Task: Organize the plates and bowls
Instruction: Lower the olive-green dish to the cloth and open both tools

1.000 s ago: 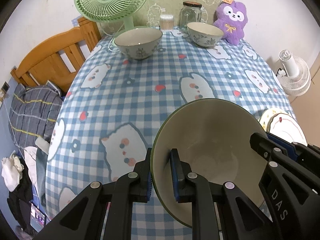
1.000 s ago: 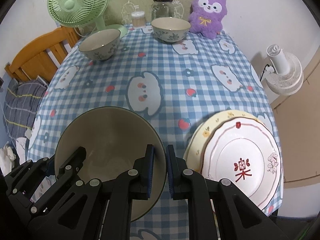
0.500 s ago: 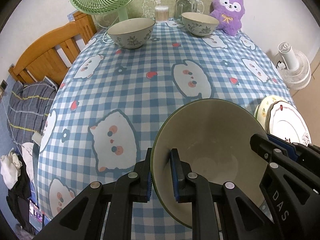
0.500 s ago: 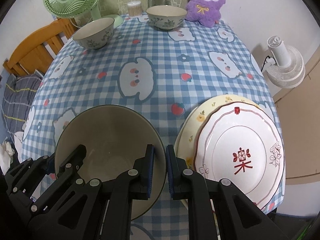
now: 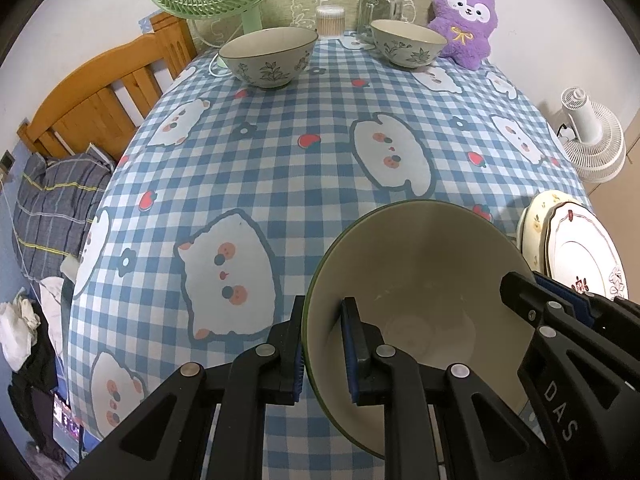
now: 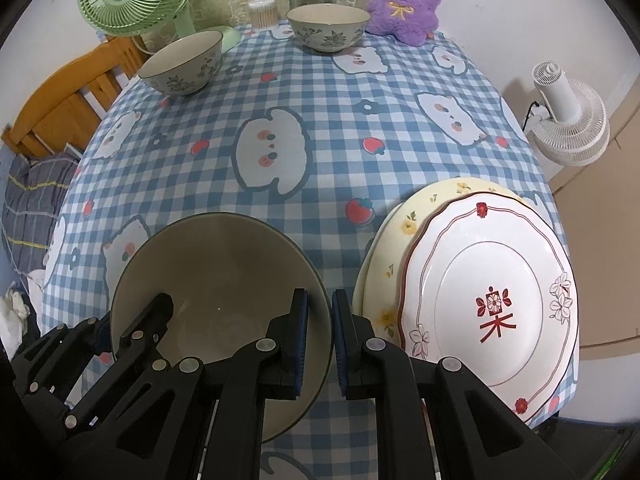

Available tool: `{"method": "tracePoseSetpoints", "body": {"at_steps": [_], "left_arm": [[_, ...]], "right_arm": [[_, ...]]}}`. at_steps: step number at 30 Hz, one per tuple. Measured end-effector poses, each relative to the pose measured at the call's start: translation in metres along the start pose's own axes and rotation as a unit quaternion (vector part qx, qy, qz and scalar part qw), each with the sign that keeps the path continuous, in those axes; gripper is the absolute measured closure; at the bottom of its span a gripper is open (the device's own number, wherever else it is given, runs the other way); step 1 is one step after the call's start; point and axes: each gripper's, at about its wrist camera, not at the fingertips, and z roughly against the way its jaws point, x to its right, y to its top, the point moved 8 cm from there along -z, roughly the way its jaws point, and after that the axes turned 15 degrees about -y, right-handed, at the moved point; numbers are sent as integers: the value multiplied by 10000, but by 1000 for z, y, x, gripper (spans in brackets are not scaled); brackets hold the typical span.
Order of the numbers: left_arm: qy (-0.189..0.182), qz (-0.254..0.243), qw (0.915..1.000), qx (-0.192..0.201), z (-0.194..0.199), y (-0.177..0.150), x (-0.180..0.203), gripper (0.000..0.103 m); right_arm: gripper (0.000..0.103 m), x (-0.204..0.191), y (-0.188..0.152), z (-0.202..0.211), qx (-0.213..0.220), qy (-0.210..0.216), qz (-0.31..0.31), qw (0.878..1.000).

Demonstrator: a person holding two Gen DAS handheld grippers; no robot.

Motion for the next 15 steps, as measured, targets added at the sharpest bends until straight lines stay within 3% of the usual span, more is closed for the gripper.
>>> {"method": "tracePoseSetpoints", "body": {"at_steps": [1, 3, 4, 5, 6, 8, 9, 11, 15], "left_arm": [[-11, 0, 10000, 6, 0, 0, 0, 87], [-8, -34, 10000, 5, 0, 1, 0, 72], [-48, -43, 10000, -13, 0, 2, 1, 71], [-95, -33, 9999, -37, 0, 3, 1, 68], [-136, -8, 9999, -49, 1, 3, 0, 62], [-208, 31, 9998, -2, 4, 7, 0, 50], [-200, 25, 9998, 31, 7, 9, -1, 41], [-199, 14, 9997, 138, 13, 15, -1, 32], [-249, -30, 9995, 185, 22, 23, -3, 27]], "right_arm": [[88, 0, 0, 0, 2, 24, 2, 10000], [84, 0, 1, 0, -8, 46, -1, 10000], [82, 0, 1, 0, -6, 35, 9, 10000], [71, -1, 3, 1, 26, 26, 40, 10000], [50, 0, 5, 2, 65, 12, 44, 10000], [25, 1, 9, 9, 205, -27, -19, 9998], [21, 3, 12, 14, 345, -101, -82, 9993], [20, 3, 15, 21, 458, -152, -66, 9988], [19, 1, 23, 34, 528, -59, -92, 9985]]}}
